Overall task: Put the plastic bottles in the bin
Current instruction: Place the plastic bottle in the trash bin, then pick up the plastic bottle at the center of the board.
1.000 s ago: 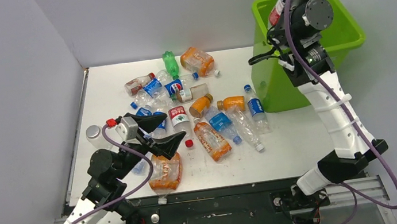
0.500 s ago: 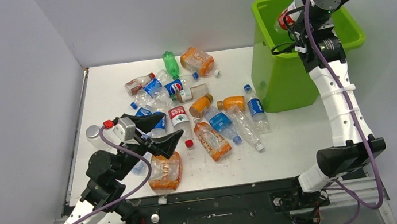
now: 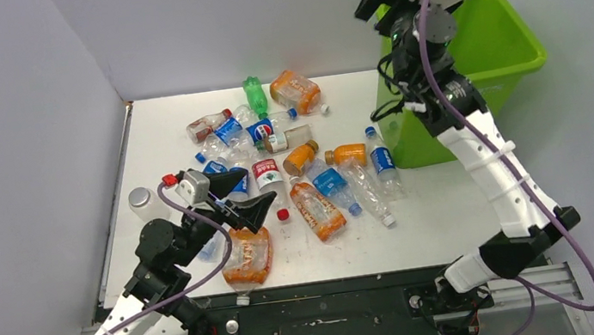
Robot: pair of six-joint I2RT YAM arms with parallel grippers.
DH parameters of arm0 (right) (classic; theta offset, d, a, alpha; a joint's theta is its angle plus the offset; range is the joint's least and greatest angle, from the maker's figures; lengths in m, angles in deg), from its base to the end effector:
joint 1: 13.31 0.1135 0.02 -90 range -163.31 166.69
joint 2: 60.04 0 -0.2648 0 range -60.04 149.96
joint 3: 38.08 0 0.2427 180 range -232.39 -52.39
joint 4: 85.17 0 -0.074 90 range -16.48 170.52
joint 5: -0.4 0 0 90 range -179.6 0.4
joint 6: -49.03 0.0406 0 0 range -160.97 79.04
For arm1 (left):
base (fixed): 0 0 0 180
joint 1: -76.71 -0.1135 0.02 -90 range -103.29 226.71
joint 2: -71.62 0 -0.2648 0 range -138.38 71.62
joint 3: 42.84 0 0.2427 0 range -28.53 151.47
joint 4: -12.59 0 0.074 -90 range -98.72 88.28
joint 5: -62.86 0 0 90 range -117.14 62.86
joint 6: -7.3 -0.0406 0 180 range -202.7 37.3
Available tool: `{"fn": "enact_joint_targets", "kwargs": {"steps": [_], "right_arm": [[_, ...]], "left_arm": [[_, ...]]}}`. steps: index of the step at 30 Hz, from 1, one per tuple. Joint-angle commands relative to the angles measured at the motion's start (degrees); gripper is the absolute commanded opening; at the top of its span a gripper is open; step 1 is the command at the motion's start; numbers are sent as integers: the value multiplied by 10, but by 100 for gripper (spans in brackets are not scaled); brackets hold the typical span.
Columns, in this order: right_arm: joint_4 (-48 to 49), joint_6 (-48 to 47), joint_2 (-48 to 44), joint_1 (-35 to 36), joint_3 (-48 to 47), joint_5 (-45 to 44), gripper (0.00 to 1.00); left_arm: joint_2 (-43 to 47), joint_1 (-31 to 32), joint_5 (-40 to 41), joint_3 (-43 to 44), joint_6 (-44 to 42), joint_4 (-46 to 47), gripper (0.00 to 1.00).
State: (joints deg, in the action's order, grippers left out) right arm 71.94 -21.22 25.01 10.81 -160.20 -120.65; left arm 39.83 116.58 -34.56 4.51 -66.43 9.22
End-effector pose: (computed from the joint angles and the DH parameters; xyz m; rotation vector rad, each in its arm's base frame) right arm 0.2790 0.1020 0.5503 0.4093 1.3022 0.2854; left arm 0.1044 -0.0940 0.3422 0.4006 1.3616 -0.9058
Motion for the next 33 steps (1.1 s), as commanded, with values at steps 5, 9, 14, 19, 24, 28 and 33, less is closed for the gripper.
{"fn": "enact_joint_targets", "kwargs": {"steps": [5, 9, 14, 19, 24, 28, 33], "right_arm": [[16, -7, -161, 216, 174, 34, 88], [27, 41, -247, 254, 359, 79, 88], [13, 96, -322, 272, 531, 125, 87], [7, 128, -362, 282, 648, 128, 87], [10, 145, -396, 283, 706, 120, 87], [18, 156, -410, 284, 732, 131, 87], [48, 156, -428, 285, 766, 137, 88]], "left_arm": [[-47, -4, 54, 47, -5, -54, 96], [-95, -4, 83, 82, -5, -103, 96], [-135, -11, 172, 110, 15, -169, 96], [-157, -34, 226, 129, 43, -205, 96], [-176, -46, 321, 144, 50, -254, 96], [-221, -97, 451, 197, 49, -360, 96], [-253, -210, 419, 268, 61, -450, 96]]}}
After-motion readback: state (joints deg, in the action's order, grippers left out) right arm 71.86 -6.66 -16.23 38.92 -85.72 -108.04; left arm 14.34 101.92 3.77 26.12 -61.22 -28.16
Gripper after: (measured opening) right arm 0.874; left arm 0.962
